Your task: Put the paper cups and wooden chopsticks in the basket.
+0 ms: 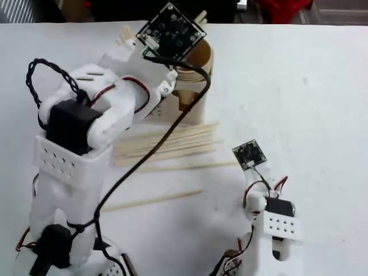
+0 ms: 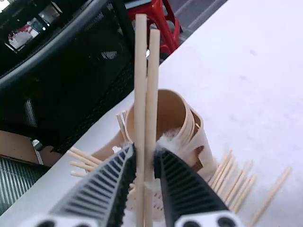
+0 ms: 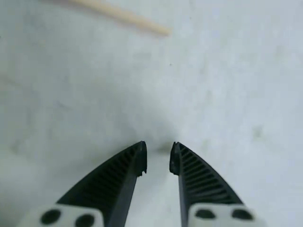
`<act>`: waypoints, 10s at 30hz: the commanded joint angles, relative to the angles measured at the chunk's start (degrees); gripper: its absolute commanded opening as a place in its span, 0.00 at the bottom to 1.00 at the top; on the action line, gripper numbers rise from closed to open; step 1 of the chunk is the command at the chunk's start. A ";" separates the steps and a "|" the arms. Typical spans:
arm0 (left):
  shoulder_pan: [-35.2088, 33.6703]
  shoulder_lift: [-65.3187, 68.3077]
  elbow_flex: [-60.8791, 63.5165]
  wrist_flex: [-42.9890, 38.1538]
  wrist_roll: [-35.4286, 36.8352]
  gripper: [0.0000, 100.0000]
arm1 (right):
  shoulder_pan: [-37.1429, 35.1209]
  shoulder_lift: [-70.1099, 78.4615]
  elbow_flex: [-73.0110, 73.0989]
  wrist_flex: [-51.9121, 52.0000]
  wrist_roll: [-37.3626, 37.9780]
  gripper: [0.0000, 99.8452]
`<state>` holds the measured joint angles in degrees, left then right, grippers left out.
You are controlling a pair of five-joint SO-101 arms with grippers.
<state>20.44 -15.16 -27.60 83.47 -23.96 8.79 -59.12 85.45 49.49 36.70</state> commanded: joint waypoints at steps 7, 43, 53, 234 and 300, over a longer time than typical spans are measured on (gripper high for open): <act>-4.53 -1.36 -1.85 -24.88 11.34 0.02 | 0.22 -0.75 -0.79 -0.75 0.26 0.10; -17.63 5.41 11.08 -33.67 25.85 0.09 | 0.22 -0.84 -1.05 -0.75 0.26 0.10; -19.47 -9.27 11.60 -13.98 21.80 0.09 | 0.66 -5.76 -0.79 0.57 0.09 0.10; -4.09 -8.31 66.99 -16.00 -3.34 0.11 | 0.75 -44.26 11.34 19.12 0.62 0.10; -2.24 -6.46 27.87 8.26 -9.67 0.02 | 0.66 -44.26 11.34 19.12 0.62 0.10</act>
<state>17.80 -14.11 6.33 88.31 -33.36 9.23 -102.81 96.35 69.27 36.79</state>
